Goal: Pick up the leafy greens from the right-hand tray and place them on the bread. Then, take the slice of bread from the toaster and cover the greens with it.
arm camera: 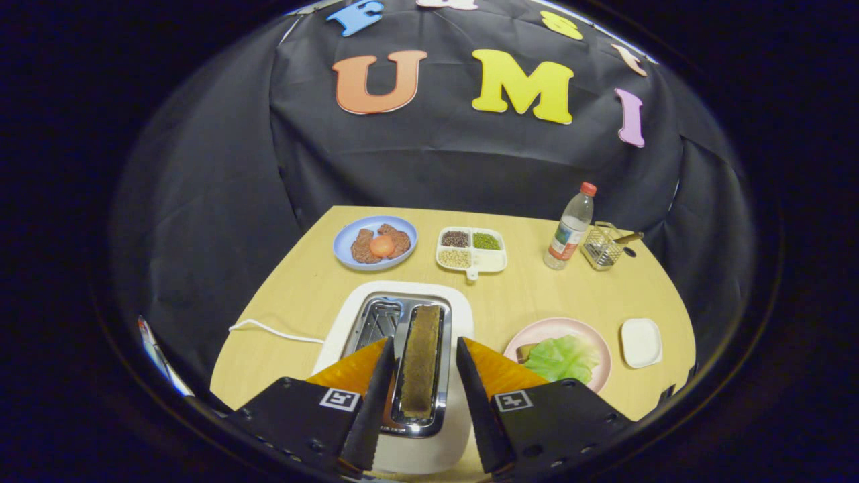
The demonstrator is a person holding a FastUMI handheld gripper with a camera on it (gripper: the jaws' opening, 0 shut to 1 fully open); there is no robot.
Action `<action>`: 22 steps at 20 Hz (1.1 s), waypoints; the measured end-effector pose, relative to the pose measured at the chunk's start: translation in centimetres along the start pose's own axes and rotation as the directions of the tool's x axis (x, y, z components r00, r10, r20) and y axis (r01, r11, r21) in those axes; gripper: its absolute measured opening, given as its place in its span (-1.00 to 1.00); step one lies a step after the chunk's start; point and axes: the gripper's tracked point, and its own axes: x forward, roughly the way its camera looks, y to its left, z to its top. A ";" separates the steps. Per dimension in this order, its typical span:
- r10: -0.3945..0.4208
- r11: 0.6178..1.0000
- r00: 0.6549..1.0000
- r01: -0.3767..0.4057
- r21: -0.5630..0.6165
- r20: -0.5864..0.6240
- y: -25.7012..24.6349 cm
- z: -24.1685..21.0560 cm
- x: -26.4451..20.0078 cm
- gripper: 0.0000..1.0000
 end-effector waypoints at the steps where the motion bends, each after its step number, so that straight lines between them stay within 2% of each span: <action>1: 0.005 1.000 1.000 -0.005 0.006 -0.018 0.1 -0.5 -0.3 -0.29; 3: 0.004 1.000 1.000 -0.004 0.007 -0.011 0.1 -0.6 -0.3 -0.74; 7: 0.015 1.000 1.000 -0.015 0.005 0.015 0.2 -0.5 -1.9 -0.74; 12: 0.038 0.999 0.993 -0.038 0.001 0.110 0.7 1.3 -5.0 -0.74; 14: 0.043 0.999 0.989 -0.042 -0.004 0.139 0.4 2.2 -6.4 -0.98; 22: 0.069 0.997 0.957 -0.077 0.017 0.281 -1.3 4.9 -13.7 -0.98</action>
